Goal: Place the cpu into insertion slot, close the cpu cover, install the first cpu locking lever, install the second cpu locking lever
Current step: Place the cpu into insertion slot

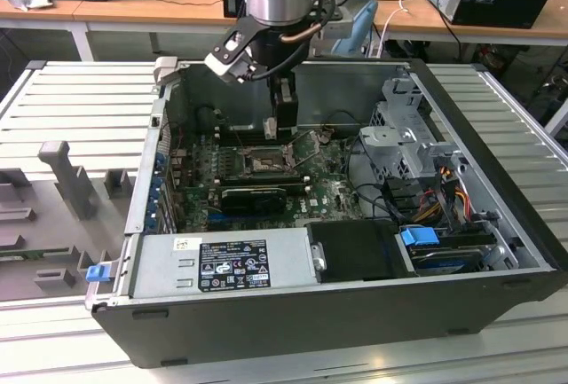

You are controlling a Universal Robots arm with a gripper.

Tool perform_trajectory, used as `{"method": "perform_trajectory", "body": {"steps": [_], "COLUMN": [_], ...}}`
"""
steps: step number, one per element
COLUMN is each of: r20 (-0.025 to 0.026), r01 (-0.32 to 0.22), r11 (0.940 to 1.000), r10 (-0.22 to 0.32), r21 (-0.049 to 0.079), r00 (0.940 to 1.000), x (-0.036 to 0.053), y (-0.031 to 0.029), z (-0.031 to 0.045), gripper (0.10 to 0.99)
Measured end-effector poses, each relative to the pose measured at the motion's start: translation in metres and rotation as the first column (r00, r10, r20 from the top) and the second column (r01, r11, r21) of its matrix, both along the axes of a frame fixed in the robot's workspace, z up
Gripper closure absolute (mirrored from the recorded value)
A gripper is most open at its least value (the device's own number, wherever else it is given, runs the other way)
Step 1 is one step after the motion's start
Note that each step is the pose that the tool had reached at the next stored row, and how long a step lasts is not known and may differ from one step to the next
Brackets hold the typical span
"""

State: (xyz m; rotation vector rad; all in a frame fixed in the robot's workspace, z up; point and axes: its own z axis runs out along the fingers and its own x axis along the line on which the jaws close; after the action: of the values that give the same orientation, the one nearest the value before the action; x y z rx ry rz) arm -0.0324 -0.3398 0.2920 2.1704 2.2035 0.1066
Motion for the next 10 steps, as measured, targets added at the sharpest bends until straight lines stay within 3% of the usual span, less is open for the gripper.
{"method": "perform_trajectory", "body": {"steps": [2,3,6,10], "r20": [-0.0233,-0.0284,-0.0302,-0.033], "r01": [0.0,0.007,0.064,0.067], "r11": [1.0,1.0,0.998,0.9977], "r10": [0.0,-0.007,-0.064,-0.067], "r21": [0.0,0.0,0.0,0.0], "r00": [0.9997,0.9996,0.9975,0.9972], "x": [-0.0001,-0.0001,-0.0002,-0.0021], "y": [0.0014,0.0022,0.0024,0.0028], "z": [-0.0023,-0.0049,-0.0111,-0.024], "gripper": [0.553,0.553,0.553,0.553]}}
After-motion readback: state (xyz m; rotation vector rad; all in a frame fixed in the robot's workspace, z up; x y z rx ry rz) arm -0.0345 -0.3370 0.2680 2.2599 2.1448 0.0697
